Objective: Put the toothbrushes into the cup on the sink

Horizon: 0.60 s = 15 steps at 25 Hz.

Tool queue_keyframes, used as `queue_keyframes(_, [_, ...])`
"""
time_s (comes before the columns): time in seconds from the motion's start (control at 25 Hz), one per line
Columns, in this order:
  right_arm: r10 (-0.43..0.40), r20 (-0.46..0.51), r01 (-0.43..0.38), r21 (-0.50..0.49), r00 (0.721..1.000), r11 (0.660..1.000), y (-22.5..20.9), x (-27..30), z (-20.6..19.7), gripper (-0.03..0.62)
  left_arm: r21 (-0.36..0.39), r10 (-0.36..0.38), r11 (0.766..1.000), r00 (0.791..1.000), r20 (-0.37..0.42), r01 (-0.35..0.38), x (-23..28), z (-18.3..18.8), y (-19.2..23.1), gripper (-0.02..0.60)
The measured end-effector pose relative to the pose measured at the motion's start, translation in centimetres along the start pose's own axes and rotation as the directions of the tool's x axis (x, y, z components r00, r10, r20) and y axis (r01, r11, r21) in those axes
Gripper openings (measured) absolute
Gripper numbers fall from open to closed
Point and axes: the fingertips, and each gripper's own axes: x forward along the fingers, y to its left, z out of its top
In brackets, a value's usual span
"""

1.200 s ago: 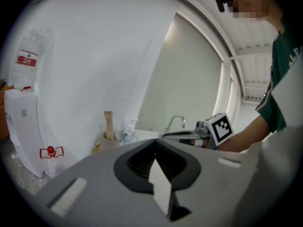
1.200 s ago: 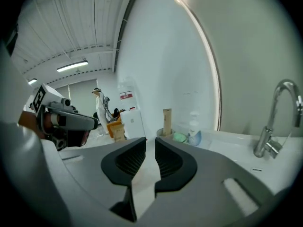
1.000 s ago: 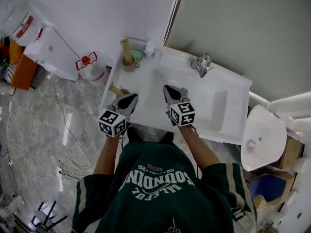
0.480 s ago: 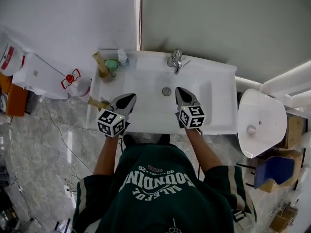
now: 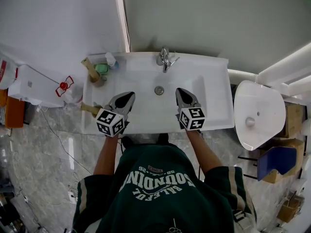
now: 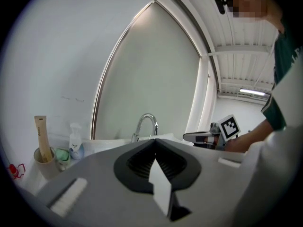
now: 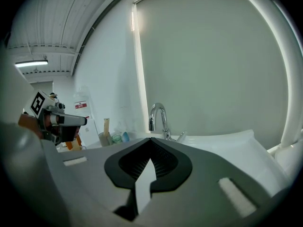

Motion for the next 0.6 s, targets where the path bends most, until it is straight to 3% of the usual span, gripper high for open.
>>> queue_keyframes(0.6, [0.036, 0.036, -0.035, -0.026, 0.999, 0.999, 1.9, -0.5, 0.3, 0.002, -0.015, 0.019, 1.000, 1.000, -0.014, -0.019, -1.6, -0.7, 0.4, 0.051])
